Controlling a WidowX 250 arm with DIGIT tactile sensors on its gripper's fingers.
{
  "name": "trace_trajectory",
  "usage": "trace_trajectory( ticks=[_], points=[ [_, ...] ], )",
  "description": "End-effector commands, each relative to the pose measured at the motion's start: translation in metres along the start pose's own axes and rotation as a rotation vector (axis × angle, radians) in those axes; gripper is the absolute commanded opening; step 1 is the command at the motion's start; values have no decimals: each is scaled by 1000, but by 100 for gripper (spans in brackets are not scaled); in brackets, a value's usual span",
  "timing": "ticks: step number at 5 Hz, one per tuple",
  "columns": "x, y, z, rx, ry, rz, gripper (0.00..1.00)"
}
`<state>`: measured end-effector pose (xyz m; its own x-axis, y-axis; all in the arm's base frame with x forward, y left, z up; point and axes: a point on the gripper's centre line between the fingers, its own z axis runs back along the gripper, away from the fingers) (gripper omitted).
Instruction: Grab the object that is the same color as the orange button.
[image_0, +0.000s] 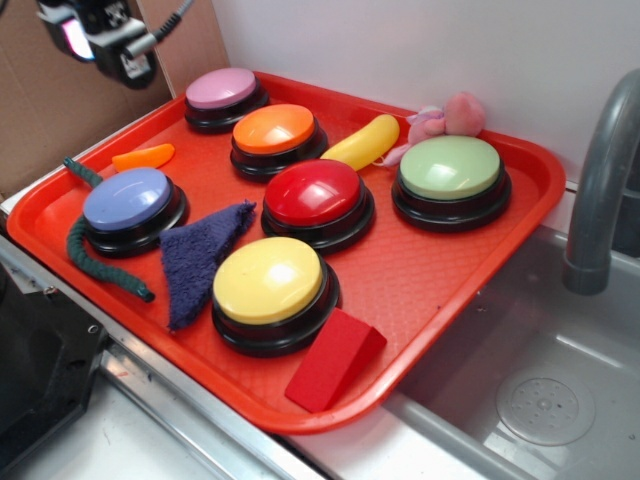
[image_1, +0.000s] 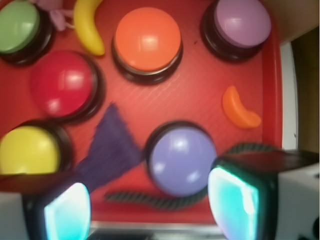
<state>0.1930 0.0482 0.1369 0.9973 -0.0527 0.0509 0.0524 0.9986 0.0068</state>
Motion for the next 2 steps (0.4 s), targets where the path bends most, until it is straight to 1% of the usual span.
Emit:
trace_trajectory(
  ticks=[1,2],
  points=[
    [23,58,-48,9,-31,127,100],
    [28,76,-64,19,-11,162,100]
  ],
)
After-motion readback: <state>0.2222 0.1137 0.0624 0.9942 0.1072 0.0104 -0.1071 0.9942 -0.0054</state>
